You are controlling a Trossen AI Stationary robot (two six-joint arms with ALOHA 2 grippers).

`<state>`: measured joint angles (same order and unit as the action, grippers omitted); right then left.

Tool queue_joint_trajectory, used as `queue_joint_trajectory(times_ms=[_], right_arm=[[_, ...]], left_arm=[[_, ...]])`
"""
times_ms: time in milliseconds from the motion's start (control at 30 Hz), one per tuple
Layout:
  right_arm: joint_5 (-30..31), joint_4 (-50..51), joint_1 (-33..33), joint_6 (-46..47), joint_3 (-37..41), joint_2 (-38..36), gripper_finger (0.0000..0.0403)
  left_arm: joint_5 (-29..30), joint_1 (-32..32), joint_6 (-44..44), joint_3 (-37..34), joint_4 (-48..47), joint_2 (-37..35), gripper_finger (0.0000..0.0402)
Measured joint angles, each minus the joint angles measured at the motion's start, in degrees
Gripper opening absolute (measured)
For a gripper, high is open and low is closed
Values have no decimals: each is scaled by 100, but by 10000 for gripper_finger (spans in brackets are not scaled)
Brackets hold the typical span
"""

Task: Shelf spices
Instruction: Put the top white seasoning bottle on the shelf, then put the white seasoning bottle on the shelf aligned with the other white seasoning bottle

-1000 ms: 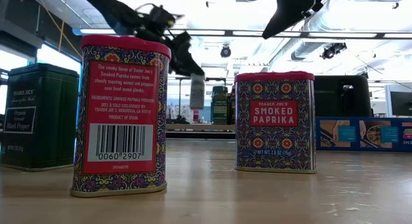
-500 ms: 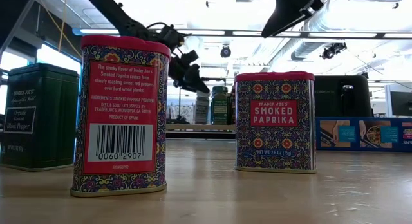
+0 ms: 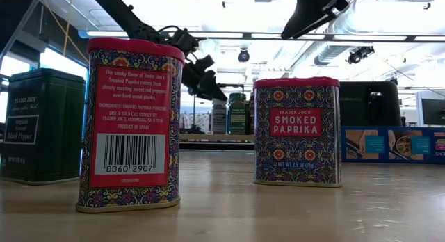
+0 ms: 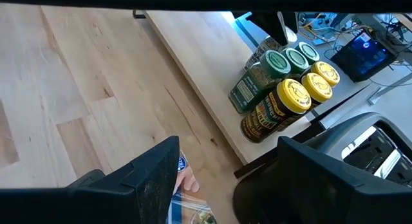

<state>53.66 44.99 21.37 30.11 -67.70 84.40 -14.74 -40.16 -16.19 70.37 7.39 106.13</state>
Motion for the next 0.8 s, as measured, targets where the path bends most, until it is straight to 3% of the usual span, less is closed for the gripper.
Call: queue_joint_trajectory(times_ms=[467,800], right_arm=[[-8,-9,0,-9,0,0,257],[-23,-27,4,-11,0,0,257]], left_arm=[[43,0,-401,196,-73,0,276],[997,54,-1001,734,-1407,-467,276]])
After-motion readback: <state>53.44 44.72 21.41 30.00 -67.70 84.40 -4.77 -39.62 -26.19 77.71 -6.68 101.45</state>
